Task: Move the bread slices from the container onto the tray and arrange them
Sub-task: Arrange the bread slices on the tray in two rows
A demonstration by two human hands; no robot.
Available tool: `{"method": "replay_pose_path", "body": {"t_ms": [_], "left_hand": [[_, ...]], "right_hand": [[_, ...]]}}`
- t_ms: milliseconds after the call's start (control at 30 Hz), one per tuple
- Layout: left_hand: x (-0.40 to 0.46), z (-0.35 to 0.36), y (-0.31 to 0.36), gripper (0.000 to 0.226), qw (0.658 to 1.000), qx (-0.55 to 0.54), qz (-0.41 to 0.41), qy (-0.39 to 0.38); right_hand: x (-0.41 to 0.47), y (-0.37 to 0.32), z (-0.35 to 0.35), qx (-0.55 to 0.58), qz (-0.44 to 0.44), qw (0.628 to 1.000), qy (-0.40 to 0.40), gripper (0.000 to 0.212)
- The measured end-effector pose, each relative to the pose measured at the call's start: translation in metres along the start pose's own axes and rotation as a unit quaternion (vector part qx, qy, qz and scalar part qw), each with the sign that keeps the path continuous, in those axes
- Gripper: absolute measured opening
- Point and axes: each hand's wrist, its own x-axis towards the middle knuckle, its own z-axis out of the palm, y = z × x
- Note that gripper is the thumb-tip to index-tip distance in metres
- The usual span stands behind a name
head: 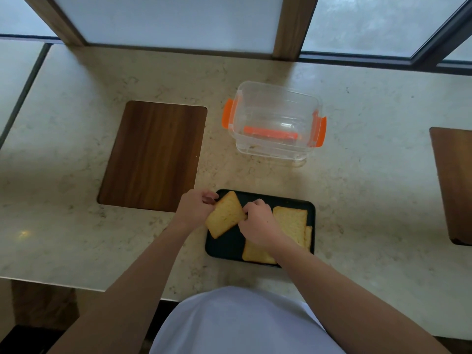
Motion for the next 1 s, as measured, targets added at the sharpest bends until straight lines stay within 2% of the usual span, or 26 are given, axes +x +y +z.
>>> {"method": "replay_pose_path", "body": {"t_ms": [200, 300, 400, 500, 567, 667, 833, 933, 1000], "left_hand": [[0.017, 0.014, 0.019, 0.025, 0.999, 0.004, 0.044, -0.007], [0.024, 0.017, 0.023, 0.025, 0.999, 0.006, 0.051, -0.020], [0.027, 0.019, 0.025, 0.036, 0.998, 0.016, 0.062, -0.026], [0.024, 0.020, 0.020, 0.040, 0.998, 0.028, 0.060, 0.015], [0.016, 0.020, 0.011, 0.037, 0.997, 0.026, 0.014, 0.070], [-0.002, 0.024, -0.004, 0.034, 0.993, 0.012, -0.049, 0.105], [-0.012, 0.032, -0.004, 0.039, 0.994, 0.009, -0.032, 0.101], [-0.006, 0.033, 0.001, 0.044, 0.995, 0.000, -0.024, 0.096], [-0.001, 0.032, 0.000, 0.049, 0.996, -0.011, -0.034, 0.084]], "right_hand": [[-0.007, 0.002, -0.016, -0.086, 0.009, 0.996, -0.026, 0.013], [-0.010, 0.001, -0.021, -0.137, -0.004, 0.990, -0.024, 0.012], [-0.009, 0.003, -0.022, -0.168, -0.004, 0.985, -0.031, 0.022], [-0.002, 0.007, -0.019, -0.108, 0.012, 0.994, -0.007, 0.039], [0.005, 0.006, -0.019, -0.021, 0.032, 0.999, 0.003, 0.047], [0.016, 0.001, -0.021, 0.080, 0.080, 0.994, -0.011, 0.046], [0.017, 0.000, -0.012, 0.066, 0.079, 0.994, -0.043, 0.021], [0.013, -0.001, -0.014, 0.090, 0.075, 0.993, -0.029, 0.021], [0.009, 0.001, -0.017, 0.061, 0.056, 0.996, -0.023, 0.023]]}}
